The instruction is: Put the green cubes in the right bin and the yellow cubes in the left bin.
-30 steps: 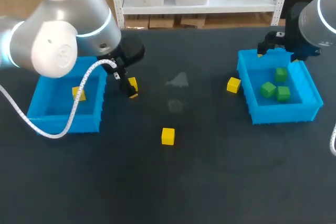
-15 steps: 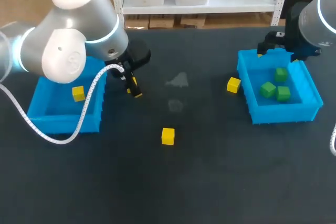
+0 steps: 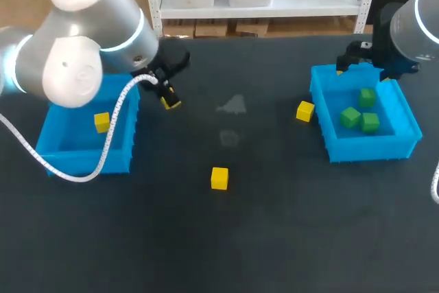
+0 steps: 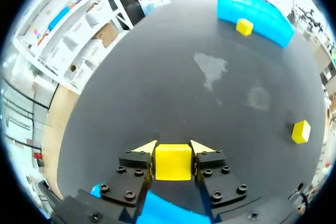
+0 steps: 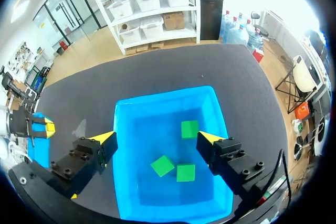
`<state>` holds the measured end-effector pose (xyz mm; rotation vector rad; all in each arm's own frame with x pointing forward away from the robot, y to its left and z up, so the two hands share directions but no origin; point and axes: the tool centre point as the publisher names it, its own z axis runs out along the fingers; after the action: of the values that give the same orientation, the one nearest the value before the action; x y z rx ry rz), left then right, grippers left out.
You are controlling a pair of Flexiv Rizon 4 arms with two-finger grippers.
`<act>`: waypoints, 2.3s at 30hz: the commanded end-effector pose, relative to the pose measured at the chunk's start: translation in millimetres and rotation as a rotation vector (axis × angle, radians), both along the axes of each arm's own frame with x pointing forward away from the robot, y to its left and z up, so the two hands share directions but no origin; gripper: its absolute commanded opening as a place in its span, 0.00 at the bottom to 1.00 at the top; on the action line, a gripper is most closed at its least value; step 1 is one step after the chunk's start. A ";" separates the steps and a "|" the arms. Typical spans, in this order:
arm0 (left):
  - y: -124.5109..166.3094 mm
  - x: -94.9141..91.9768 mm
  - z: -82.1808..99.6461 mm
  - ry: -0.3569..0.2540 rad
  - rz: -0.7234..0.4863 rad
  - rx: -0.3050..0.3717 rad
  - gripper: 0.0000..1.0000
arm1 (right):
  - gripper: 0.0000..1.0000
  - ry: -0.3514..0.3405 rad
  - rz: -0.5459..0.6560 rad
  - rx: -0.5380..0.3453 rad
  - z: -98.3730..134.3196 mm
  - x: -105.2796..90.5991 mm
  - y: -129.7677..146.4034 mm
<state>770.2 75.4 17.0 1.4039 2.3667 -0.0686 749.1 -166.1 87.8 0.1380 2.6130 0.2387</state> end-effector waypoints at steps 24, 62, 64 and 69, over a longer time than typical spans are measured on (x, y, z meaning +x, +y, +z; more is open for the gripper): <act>162.2 -36.8 79.1 -0.090 0.555 -0.219 0.00 | 1.00 -0.005 -0.003 -0.001 -0.4 -1.4 0.0; -13.1 -151.8 109.9 0.196 -0.265 -0.062 1.00 | 1.00 -0.005 -0.003 -0.001 -0.4 -1.4 0.0; -21.9 -159.2 108.8 0.213 -0.278 -0.058 1.00 | 1.00 -0.005 -0.003 -0.001 -0.4 -1.4 0.0; -38.7 -174.9 100.9 0.231 -0.316 -0.035 1.00 | 1.00 -0.005 -0.003 -0.001 -0.4 -1.4 0.0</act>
<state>596.0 46.3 122.8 1.8123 2.2741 -0.3937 749.1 -166.0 87.8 0.1379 2.6130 0.2387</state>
